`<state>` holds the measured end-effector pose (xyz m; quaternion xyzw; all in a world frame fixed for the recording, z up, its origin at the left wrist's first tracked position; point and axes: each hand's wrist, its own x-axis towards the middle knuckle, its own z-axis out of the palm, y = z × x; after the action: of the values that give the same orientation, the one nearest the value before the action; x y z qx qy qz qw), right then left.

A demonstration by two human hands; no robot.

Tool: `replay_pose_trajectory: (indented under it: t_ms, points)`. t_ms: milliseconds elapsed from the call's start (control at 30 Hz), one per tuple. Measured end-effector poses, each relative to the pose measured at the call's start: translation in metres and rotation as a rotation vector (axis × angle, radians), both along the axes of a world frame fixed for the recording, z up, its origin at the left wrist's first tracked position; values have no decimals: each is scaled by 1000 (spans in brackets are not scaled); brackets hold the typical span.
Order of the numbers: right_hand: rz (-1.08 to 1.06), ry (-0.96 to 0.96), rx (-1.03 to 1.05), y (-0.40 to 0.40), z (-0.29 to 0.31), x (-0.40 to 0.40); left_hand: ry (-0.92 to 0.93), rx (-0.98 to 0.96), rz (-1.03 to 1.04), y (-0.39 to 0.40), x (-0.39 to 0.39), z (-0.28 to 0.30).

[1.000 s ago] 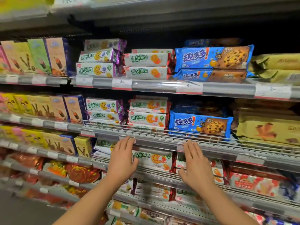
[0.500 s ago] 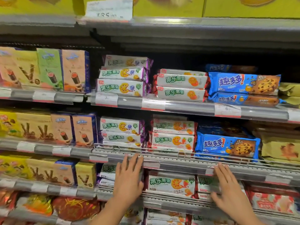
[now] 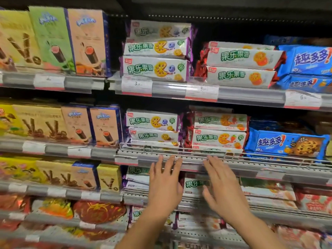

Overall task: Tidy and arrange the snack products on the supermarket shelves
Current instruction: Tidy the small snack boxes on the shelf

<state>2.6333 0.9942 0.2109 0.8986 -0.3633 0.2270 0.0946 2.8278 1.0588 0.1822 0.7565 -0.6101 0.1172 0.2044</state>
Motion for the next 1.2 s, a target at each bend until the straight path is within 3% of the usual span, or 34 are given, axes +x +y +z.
replay_pose_trajectory:
  t_ms: [200, 433, 600, 733, 1067, 1200]
  points:
    - [-46, 63, 59, -11, -29, 18, 7, 35, -1, 4, -2, 5]
    - [-63, -72, 80, -8, -38, 29, 31, 42, -71, 30, 31, 10]
    - [-51, -95, 46, -8, -39, 28, 107, -140, 111, 69, 106, 1]
    - [-107, -84, 53, -7, -41, 31, 125, -171, 237, 95, 169, -8]
    - [-470, -336, 90, 23, -37, 108, 3, -113, 116, 102, 256, -26]
    - [-440, -327, 30, 54, -26, 143, -13, -120, 41, 107, 272, -27]
